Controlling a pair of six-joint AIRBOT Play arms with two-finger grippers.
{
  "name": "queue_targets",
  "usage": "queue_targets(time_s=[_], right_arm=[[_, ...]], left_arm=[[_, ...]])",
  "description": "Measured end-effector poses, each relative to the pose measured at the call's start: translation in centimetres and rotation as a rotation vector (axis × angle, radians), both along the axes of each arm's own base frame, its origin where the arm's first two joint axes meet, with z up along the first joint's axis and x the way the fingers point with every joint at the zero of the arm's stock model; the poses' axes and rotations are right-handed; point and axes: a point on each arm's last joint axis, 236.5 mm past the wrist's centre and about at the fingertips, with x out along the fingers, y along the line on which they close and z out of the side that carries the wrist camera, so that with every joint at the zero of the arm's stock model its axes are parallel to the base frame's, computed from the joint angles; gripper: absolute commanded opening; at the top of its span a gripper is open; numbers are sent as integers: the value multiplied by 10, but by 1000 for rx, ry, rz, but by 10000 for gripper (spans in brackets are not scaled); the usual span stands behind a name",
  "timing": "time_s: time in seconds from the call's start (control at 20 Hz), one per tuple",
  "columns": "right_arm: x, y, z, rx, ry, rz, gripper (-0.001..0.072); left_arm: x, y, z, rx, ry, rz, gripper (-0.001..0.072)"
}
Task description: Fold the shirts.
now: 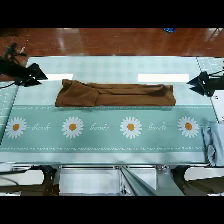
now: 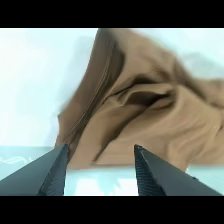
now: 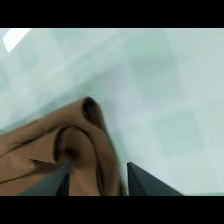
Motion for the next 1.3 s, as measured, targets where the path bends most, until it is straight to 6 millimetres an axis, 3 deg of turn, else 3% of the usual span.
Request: queue_targets(time_s=[0.2,0.5,0.55,0.65,0.7,0.75,0.8,1.0,1.15,1.3], right_arm=[[-12,19,-33,39,78,47,415],[-10,83,-61,134,126,167,406],[-8,96,-63,150,127,186,366],[-8,117,-68,149,135,234,33],[-7,125,-68,144,134,253,25],[-6,132,-65,143,125,274,25],[-7,140,-58,149,117,297,25],[-25,145,-10,69,49,358,25],[-63,145,36,-42,-26,380,25],[-106,153,82,-118,-129,361,25]], left_arm=[[-22,-32,31,48,-196,17,507],[-50,-100,21,39,-237,-113,507],[-52,-111,16,36,-232,-138,507],[-54,-130,6,30,-222,-180,505],[-54,-139,1,23,-214,-196,437],[-55,-148,-4,11,-203,-208,140],[-56,-155,-10,0,-188,-219,35],[-61,-188,-20,-69,-159,-263,27],[-62,-224,-24,-104,-165,-328,26],[-62,-276,-37,-122,-157,-422,26]])
